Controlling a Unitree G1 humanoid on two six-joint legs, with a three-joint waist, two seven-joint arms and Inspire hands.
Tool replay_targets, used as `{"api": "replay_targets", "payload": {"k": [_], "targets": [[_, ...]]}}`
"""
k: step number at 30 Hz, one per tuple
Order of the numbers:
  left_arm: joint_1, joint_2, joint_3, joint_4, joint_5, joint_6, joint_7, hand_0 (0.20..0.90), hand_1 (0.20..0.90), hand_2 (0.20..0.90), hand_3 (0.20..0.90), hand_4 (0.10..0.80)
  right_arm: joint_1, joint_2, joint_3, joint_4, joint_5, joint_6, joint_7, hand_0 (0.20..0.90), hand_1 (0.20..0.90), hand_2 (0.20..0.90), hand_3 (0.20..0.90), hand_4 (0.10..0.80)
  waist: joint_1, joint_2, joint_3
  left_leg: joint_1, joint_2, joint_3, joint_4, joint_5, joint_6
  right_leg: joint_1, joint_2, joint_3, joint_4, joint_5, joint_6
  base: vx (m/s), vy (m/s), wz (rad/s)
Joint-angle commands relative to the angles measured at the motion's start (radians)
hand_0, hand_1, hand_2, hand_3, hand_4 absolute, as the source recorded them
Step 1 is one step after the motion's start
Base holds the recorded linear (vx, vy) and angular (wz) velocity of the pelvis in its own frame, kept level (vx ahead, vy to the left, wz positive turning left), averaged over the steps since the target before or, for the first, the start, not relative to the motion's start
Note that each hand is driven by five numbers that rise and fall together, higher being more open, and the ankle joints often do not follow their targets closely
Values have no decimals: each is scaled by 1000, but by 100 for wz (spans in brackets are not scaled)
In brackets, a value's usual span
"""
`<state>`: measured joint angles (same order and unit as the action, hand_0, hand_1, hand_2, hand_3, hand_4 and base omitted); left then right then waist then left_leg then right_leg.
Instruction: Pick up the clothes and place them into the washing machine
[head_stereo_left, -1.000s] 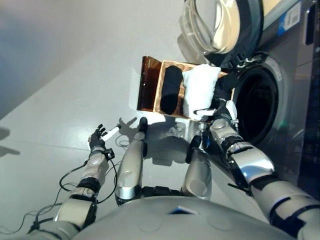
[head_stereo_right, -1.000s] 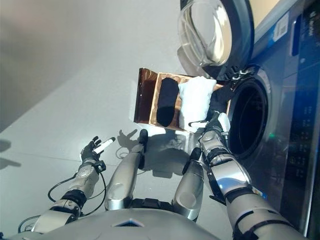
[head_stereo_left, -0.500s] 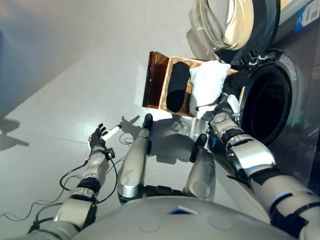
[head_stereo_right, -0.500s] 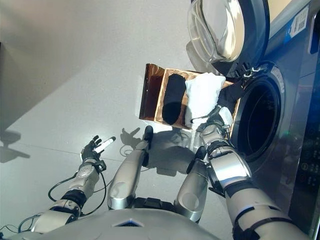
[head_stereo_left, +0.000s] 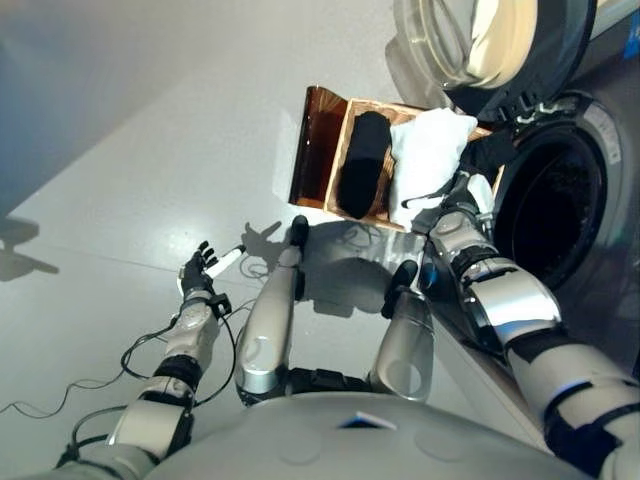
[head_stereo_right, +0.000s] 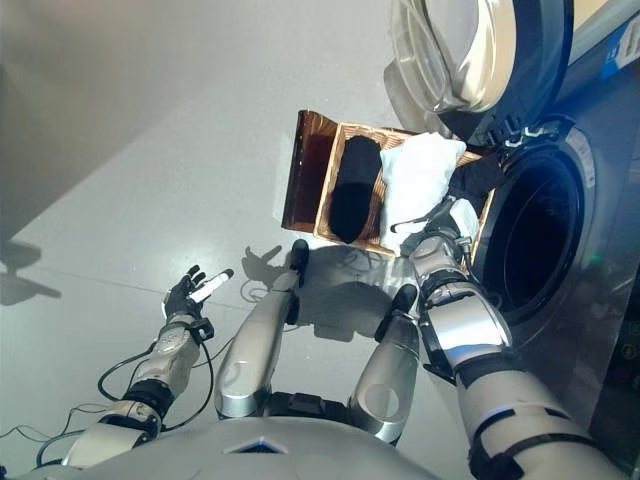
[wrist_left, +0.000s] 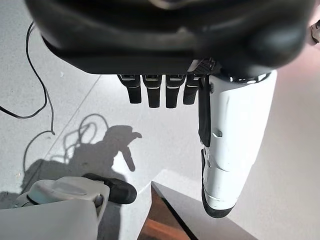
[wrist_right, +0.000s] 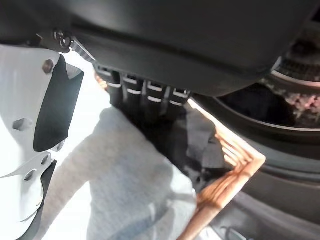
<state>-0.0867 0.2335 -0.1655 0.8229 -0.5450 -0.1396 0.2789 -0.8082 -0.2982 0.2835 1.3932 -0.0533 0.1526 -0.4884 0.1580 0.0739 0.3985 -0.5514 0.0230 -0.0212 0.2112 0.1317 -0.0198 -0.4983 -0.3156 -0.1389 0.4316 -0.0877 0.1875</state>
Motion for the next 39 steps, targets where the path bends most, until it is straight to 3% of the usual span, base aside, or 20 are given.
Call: {"api": "replay_targets", "payload": {"k": [1, 6, 11, 22, 23, 24, 25, 39], "targets": [[14, 88, -2, -56, 5, -47, 19, 900, 900, 900, 900, 800, -113, -41, 19, -28, -45, -35, -36, 900, 900, 900, 900, 800, 38, -20, 16, -57, -20, 34, 211, -187, 6, -30, 13, 33, -73, 116, -45, -35, -5, -8], [-2, 84, 18, -52, 7, -36, 6, 900, 900, 900, 900, 800, -76, 1, -18, -174, 178, -141, 70, 900, 900, 900, 900, 800, 22, -34, 33, -97, -8, 31, 285, -214, 6, -91, 26, 54, 15, 74, -62, -38, -5, -3], [41, 105, 51, -79, -10, -24, 1, 900, 900, 900, 900, 800, -91, -18, 3, -180, 155, -139, 75, 900, 900, 900, 900, 800, 30, -31, 43, -133, 6, 27, 384, -275, 3, -139, 37, 71, 116, 12, -70, 4, -16, -11], [48, 110, 36, -100, -2, -22, -18, 900, 900, 900, 900, 800, -138, -20, 36, -149, 128, -136, 102, 900, 900, 900, 900, 800, 27, -22, 33, -161, -1, 33, 366, -263, 4, -177, 36, 73, 112, 22, -69, -18, 5, -2], [47, 110, 36, -102, -1, -22, -19, 900, 900, 900, 900, 800, -139, -19, 41, -147, 124, -136, 107, 373, 373, 373, 373, 424, 28, -23, 32, -161, -3, 32, 362, -261, 4, -175, 36, 72, 109, 23, -69, 0, 0, 0], [52, 110, 36, -105, -1, -23, -21, 900, 900, 900, 900, 800, -141, -19, 45, -148, 120, -135, 113, 373, 373, 373, 373, 424, 29, -25, 32, -161, -4, 31, 360, -259, 4, -175, 36, 72, 109, 25, -69, 0, 0, 0], [55, 111, 38, -108, 1, -22, -23, 900, 900, 900, 900, 800, -141, -19, 51, -145, 114, -134, 119, 200, 200, 200, 200, 300, 29, -26, 31, -161, -4, 31, 359, -259, 5, -175, 35, 71, 110, 25, -69, 0, 0, 0], [58, 124, 38, -113, 6, -20, -42, 900, 900, 900, 900, 800, -157, -34, 54, -104, 93, -126, 140, 200, 200, 200, 200, 300, 41, -34, 22, -147, -17, 30, 361, -270, 14, -162, 27, 76, 115, 21, -67, 2, 5, 1]]}}
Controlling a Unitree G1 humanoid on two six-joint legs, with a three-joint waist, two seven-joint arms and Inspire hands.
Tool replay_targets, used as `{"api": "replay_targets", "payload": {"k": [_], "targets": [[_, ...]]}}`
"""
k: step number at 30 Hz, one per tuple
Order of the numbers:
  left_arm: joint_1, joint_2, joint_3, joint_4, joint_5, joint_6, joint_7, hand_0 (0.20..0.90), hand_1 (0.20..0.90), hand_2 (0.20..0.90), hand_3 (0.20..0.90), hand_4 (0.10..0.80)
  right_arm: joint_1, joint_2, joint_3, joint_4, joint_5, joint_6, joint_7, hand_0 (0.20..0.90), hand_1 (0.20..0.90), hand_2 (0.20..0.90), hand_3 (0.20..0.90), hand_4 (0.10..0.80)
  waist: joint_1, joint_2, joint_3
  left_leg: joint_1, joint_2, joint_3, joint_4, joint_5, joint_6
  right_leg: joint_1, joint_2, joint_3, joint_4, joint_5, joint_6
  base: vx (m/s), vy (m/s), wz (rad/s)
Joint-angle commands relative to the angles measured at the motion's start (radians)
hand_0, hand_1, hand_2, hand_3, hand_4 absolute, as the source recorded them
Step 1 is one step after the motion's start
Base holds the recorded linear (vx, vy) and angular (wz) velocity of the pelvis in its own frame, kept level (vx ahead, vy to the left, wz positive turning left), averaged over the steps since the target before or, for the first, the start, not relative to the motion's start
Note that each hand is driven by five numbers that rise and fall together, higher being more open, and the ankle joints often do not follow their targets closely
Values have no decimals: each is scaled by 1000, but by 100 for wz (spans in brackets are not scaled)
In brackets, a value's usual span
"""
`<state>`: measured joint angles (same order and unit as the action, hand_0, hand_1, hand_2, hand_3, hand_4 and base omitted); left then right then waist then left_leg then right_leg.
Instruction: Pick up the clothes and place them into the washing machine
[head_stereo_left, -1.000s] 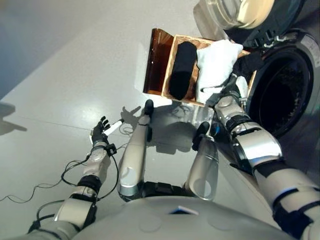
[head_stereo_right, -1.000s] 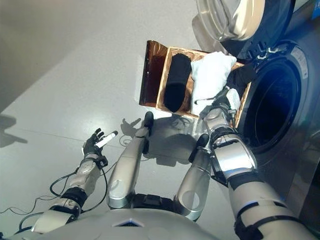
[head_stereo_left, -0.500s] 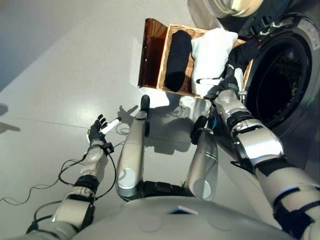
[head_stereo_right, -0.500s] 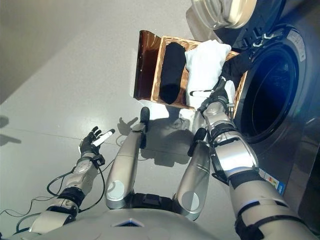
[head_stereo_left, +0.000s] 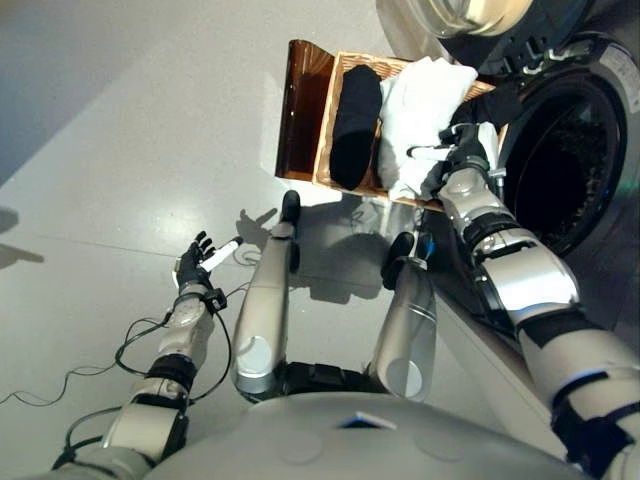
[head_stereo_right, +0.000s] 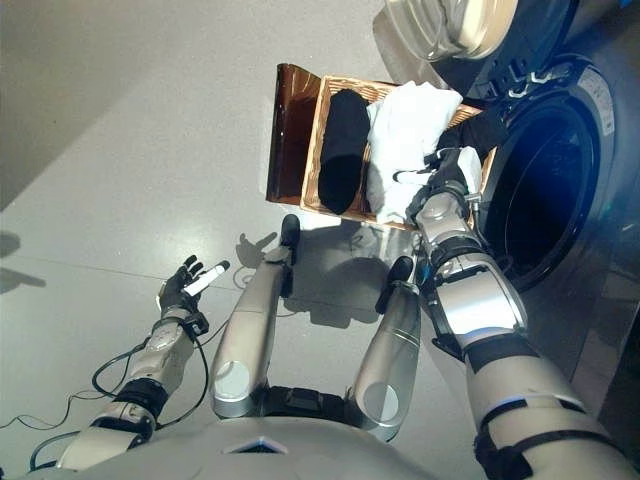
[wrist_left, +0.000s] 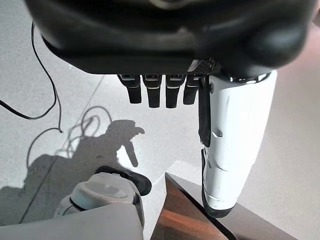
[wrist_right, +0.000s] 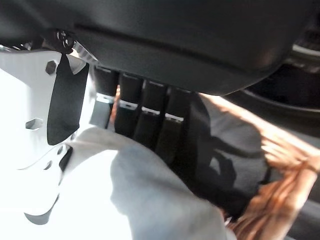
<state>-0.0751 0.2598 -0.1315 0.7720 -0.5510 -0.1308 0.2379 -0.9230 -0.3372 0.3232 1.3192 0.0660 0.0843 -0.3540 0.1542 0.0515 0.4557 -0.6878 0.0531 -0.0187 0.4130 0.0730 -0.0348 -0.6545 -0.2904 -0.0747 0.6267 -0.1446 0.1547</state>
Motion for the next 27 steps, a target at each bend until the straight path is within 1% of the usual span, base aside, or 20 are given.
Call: {"api": "replay_targets", "payload": {"k": [1, 12, 17, 18, 19, 27], "targets": [[44, 96, 5, -57, 12, -27, 0, 900, 900, 900, 900, 800, -42, 4, 12, -30, -26, -58, 7, 200, 200, 200, 200, 300, 45, -12, -34, -12, -47, 29, 172, -216, 30, -8, 1, 14, -69, 73, -36, 4, 6, 6], [39, 88, 6, -32, 10, -23, 1, 900, 900, 900, 900, 800, -11, 8, -8, -26, -5, -65, 8, 200, 200, 200, 200, 300, 39, -12, -36, 1, -44, 34, 179, -228, 33, 3, 1, 13, -68, 67, -35, 9, 6, 0], [38, 85, 15, -21, 8, -22, 4, 900, 900, 900, 900, 800, 10, 5, -46, -55, 57, -85, 0, 200, 200, 200, 200, 300, 29, -18, -41, 13, -44, 40, 165, -225, 32, 18, 2, 15, -88, 76, -32, 8, 1, -1], [38, 84, 18, -16, 8, -22, 4, 900, 900, 900, 900, 800, 15, 3, -56, -63, 77, -92, 0, 200, 200, 200, 200, 300, 27, -21, -43, 22, -42, 40, 150, -219, 31, 24, 2, 15, -98, 80, -31, -53, 9, 4], [35, 82, 23, -10, 7, -20, 3, 900, 900, 900, 900, 800, 21, 1, -63, -71, 91, -96, 2, 200, 200, 200, 200, 300, 23, -24, -45, 14, -44, 45, 131, -186, 36, 18, 0, 13, -119, 110, -37, -51, 7, 5], [43, 67, 55, 20, -9, -11, -5, 900, 900, 900, 900, 800, 141, -31, -153, -174, 272, -154, 36, 200, 200, 200, 200, 300, -1, -55, -69, 94, -36, 43, 17, -146, 22, 97, 6, -7, -213, 142, -27, 23, -22, -1]]}}
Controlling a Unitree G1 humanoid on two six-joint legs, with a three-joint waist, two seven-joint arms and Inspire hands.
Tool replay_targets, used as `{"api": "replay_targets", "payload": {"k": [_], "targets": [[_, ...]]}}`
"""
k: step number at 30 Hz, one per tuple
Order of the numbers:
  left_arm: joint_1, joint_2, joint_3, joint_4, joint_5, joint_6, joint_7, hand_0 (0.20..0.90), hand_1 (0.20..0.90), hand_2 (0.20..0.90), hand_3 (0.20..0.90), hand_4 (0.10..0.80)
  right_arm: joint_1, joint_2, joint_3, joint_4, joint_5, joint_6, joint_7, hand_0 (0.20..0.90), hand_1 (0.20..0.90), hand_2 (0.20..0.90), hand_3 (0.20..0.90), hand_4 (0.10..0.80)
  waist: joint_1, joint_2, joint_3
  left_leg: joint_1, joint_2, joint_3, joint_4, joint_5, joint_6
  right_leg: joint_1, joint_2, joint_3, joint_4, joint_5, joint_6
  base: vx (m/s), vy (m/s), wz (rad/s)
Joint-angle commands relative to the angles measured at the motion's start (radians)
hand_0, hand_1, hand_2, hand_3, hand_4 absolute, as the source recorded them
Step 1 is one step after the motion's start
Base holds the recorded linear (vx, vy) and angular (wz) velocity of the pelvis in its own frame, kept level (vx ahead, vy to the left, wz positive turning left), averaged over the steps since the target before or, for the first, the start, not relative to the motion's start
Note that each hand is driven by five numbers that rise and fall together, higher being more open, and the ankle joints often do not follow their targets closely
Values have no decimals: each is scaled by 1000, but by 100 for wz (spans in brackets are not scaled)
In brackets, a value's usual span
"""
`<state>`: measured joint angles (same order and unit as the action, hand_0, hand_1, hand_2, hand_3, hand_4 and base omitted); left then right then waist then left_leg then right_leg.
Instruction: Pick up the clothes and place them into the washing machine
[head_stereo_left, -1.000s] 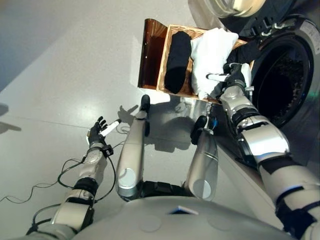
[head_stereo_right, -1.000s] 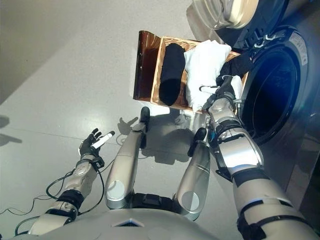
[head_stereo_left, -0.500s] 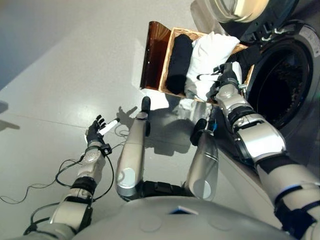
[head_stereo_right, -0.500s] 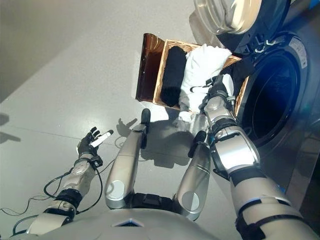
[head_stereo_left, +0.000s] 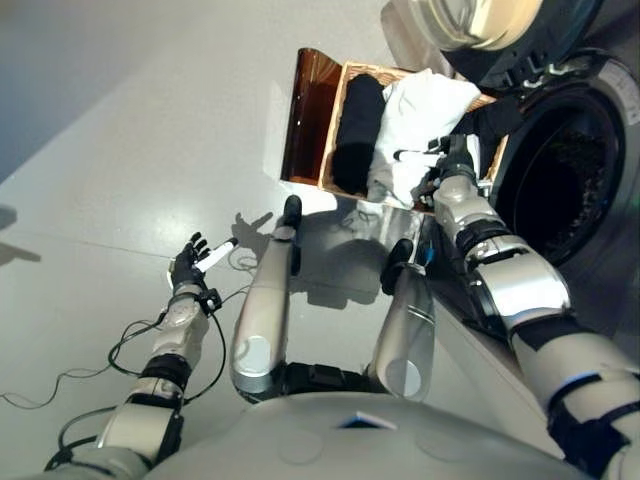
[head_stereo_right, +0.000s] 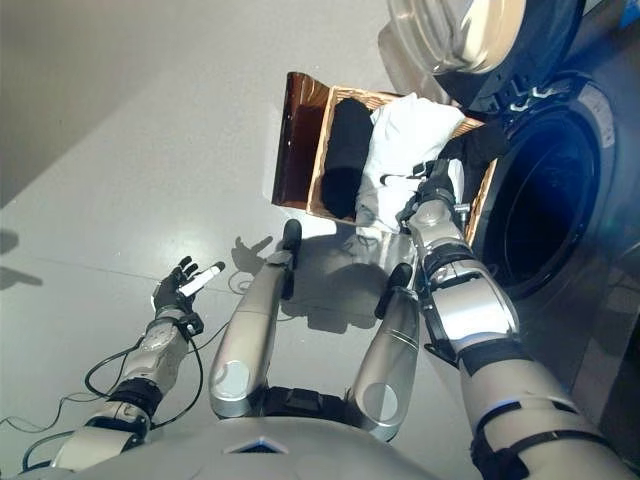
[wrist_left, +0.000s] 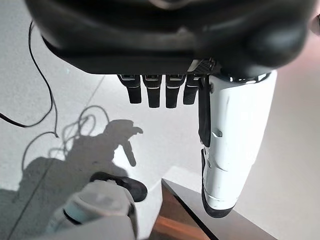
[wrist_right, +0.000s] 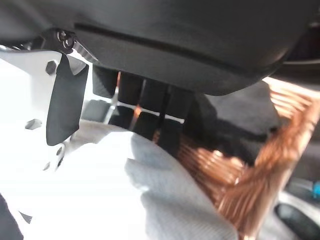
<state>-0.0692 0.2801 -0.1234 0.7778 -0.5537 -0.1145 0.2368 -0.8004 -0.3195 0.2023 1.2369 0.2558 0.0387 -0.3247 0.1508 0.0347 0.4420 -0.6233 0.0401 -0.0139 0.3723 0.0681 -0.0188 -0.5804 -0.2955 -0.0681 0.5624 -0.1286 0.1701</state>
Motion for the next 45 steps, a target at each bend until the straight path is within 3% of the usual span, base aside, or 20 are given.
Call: {"api": "replay_targets", "payload": {"k": [1, 19, 21, 24, 31, 45], "targets": [[39, 45, 50, 18, -10, -25, -8, 900, 900, 900, 900, 800, 38, -54, -47, -99, 106, -117, 12, 200, 200, 200, 200, 300, 1, -42, -59, 44, -21, 39, 39, -134, 4, 38, 13, -18, -162, 129, -41, 47, -47, -9], [27, -3, 71, 83, -44, -10, -54, 900, 900, 900, 900, 800, 284, -26, -231, -180, 521, -199, 164, 200, 200, 200, 200, 300, -47, -65, -113, 271, -18, 24, -235, -29, -23, 253, 11, -77, -355, 185, -17, 55, -21, 2], [30, -12, 77, 86, -58, -12, -53, 900, 900, 900, 900, 800, 316, 2, -290, -229, 674, -240, 189, 200, 200, 200, 200, 300, -57, -63, -117, 304, -14, 27, -269, -15, -29, 273, 11, -82, -367, 186, -15, 54, 8, 4], [36, -23, 79, 99, -68, -9, -52, 900, 900, 900, 900, 800, 356, 38, -331, -258, 771, -267, 205, 200, 200, 200, 200, 300, -68, -64, -123, 337, -8, 30, -282, -20, -30, 293, 12, -83, -364, 175, -14, 43, 2, 2], [33, -44, 81, 117, -64, -4, -45, 900, 900, 900, 900, 800, 437, 79, -372, -279, 783, -295, 172, 200, 200, 200, 200, 300, -90, -61, -139, 381, -2, 40, -303, -20, -32, 325, 16, -73, -387, 176, -10, 39, 0, -4], [62, -69, 62, 104, -56, -9, -49, 900, 900, 900, 900, 800, 475, 89, -549, -218, 928, -367, 114, 200, 200, 200, 200, 300, -133, -10, -181, 438, 3, 77, -286, -59, -34, 367, 15, -42, -415, 171, -2, 25, -7, -12]]}}
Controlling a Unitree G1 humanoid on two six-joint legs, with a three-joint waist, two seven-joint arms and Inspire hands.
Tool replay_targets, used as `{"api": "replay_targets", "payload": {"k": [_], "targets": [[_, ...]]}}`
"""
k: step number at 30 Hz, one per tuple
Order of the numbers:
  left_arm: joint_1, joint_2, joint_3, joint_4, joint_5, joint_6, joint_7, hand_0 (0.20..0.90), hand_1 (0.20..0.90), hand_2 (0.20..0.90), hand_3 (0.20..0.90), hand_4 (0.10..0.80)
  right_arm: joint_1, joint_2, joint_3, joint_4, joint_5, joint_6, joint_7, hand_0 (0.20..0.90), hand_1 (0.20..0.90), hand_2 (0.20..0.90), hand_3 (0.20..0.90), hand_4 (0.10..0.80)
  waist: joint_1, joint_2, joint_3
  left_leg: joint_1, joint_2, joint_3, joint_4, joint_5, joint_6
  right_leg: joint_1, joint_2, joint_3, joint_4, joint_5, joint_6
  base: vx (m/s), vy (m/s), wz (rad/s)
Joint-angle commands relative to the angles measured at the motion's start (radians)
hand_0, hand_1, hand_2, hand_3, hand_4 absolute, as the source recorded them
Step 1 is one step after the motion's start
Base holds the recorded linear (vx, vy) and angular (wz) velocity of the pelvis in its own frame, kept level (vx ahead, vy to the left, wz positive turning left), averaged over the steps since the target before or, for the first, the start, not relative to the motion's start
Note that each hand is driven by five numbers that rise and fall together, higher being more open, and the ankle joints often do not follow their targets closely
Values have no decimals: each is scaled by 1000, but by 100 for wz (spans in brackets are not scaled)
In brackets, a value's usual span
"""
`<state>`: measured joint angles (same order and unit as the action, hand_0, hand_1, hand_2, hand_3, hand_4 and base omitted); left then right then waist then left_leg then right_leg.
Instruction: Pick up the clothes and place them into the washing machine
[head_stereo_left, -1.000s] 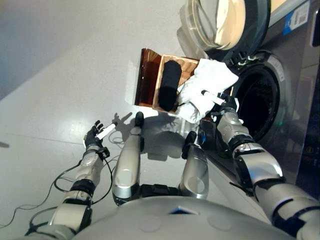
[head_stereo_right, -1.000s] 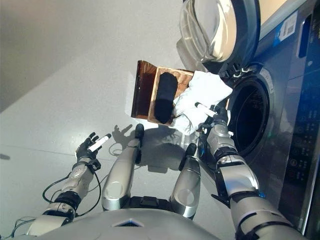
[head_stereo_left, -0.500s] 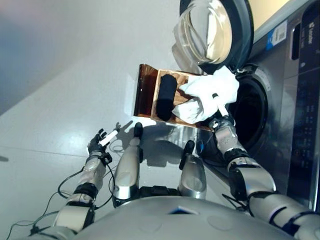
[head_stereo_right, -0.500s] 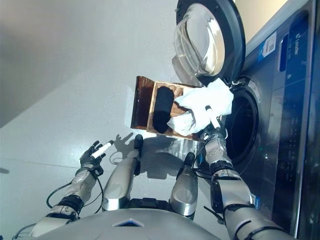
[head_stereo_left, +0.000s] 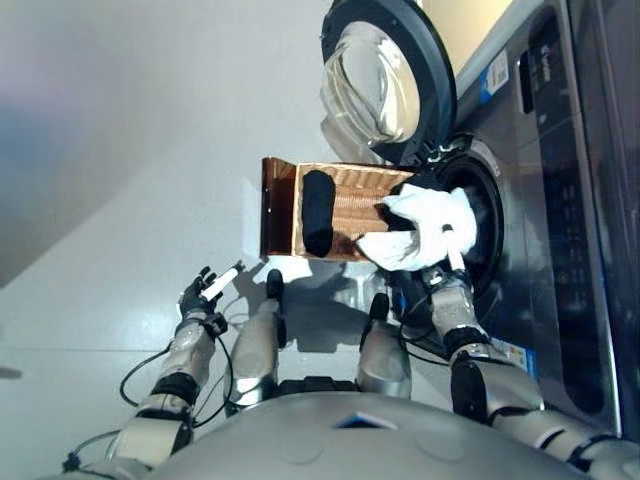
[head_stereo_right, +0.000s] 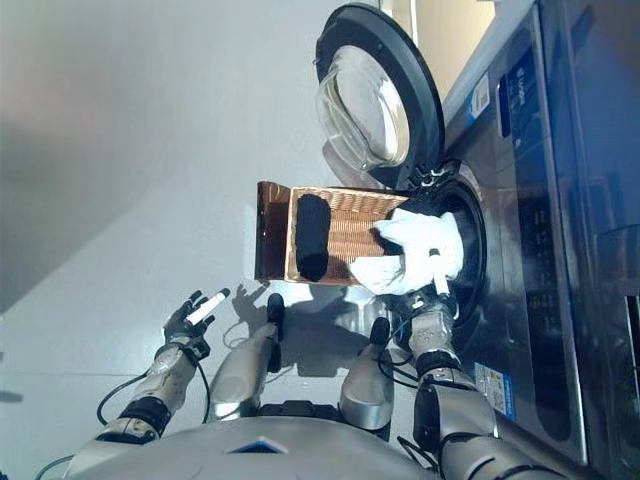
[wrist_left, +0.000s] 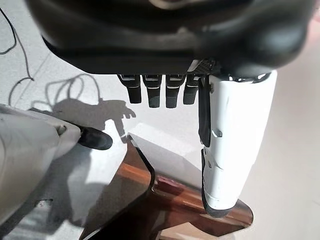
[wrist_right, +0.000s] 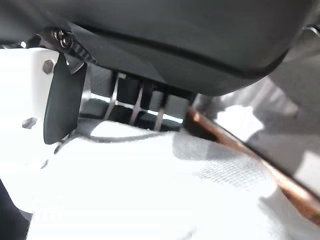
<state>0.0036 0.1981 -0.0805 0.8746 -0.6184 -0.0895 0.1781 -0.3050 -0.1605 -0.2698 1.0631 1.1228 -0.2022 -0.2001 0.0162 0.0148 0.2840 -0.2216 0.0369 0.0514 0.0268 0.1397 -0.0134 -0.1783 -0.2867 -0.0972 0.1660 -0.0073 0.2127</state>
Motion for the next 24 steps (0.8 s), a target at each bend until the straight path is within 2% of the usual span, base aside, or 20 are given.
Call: {"api": "replay_targets", "payload": {"k": [1, 10, 15, 18, 24], "targets": [[-11, 12, 14, 6, 6, -34, 8, 900, 900, 900, 900, 800, -26, -77, -84, -35, 71, -128, -14, 200, 200, 200, 200, 300, 2, 15, -25, 34, 6, 13, 61, -131, -40, -38, 5, -10, -17, 49, -45, -5, -6, -10], [-6, 11, -39, -6, 1, -36, -5, 900, 900, 900, 900, 800, -120, -171, -149, 62, 129, -135, -61, 200, 200, 200, 200, 300, 4, 58, -35, 1, -8, 15, 68, -129, -39, -82, 0, 6, -1, 45, -48, -18, -7, -2], [0, 8, -68, -33, -11, -41, -8, 900, 900, 900, 900, 800, -169, -206, -92, 94, 75, -103, -67, 200, 200, 200, 200, 300, 17, 81, -34, -18, -13, 19, 76, -130, -36, -104, 0, 16, 8, 47, -49, -4, 1, 1], [-1, 6, -77, -42, -12, -43, -6, 900, 900, 900, 900, 800, -183, -204, -50, 90, 34, -91, -70, 200, 200, 200, 200, 300, 19, 84, -28, -28, -14, 23, 80, -130, -35, -116, 2, 19, 13, 50, -51, -4, 0, -1], [-10, 4, -83, -33, -11, -48, 0, 900, 900, 900, 900, 800, -202, -164, -36, 110, 49, -104, -66, 200, 200, 200, 200, 300, 25, 71, -32, -40, -14, 20, 88, -131, -34, -115, 2, 12, 5, 56, -51, -1, -2, -2]]}}
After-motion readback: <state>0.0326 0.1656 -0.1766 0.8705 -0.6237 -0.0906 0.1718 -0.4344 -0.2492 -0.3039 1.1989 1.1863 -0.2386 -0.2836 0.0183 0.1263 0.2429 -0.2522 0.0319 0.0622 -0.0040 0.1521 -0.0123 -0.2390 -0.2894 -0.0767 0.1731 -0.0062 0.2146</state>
